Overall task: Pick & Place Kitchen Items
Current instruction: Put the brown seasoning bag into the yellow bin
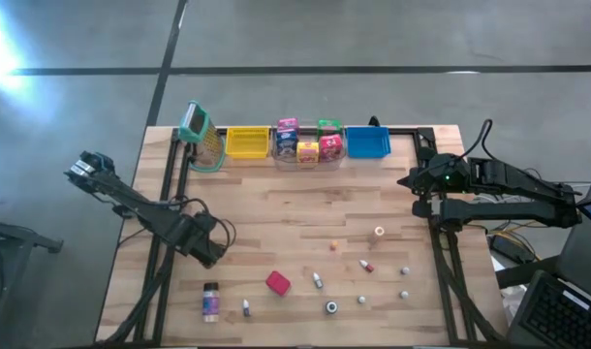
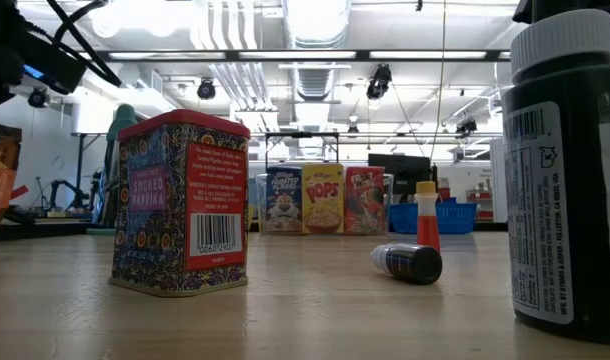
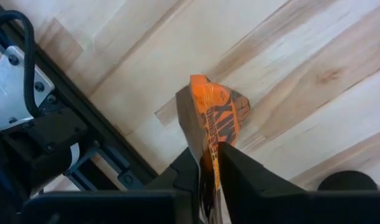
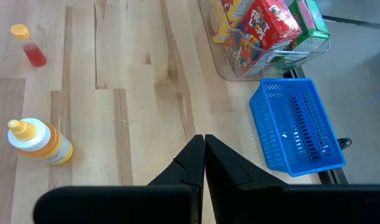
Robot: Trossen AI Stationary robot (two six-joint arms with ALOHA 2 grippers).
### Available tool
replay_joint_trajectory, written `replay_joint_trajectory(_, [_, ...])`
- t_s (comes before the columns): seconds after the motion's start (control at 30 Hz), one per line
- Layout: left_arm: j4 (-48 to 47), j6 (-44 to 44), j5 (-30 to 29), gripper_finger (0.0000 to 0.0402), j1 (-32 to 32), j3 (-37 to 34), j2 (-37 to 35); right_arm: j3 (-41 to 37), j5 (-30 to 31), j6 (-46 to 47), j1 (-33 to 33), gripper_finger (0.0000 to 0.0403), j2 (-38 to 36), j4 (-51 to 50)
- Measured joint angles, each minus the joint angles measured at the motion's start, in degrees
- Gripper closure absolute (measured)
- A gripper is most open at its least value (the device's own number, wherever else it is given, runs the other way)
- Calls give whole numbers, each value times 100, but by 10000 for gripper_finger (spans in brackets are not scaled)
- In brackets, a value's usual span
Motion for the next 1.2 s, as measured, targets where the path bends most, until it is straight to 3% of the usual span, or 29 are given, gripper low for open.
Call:
replay_joint_trajectory(0.17, [7,271,-108,393,-1,0,0,0,0,0,-1,394,0,1])
replay_joint_trajectory(0.33, [11,571,-554,397,11,0,0,0,1,0,-1,394,1,0])
replay_joint_trajectory(0.43, [24,817,-1301,397,64,1,0,0,1,0,0,394,2,0])
replay_joint_trajectory(0.63, [44,1212,-3436,399,574,287,-69,0,1,0,2,394,0,1])
replay_joint_trajectory(0.77, [317,2159,-4098,400,1397,595,-213,0,2,0,0,394,0,0])
replay_joint_trajectory(0.9, [1277,4049,-4096,400,2380,776,-370,0,2,0,1,394,2,-1])
replay_joint_trajectory(1.03, [1857,5843,-3184,401,3542,1036,-474,-1,1,0,-1,394,1,0])
replay_joint_trajectory(1.2, [1867,6993,-2273,401,5078,1524,-436,-1,1,0,1,394,1,-1])
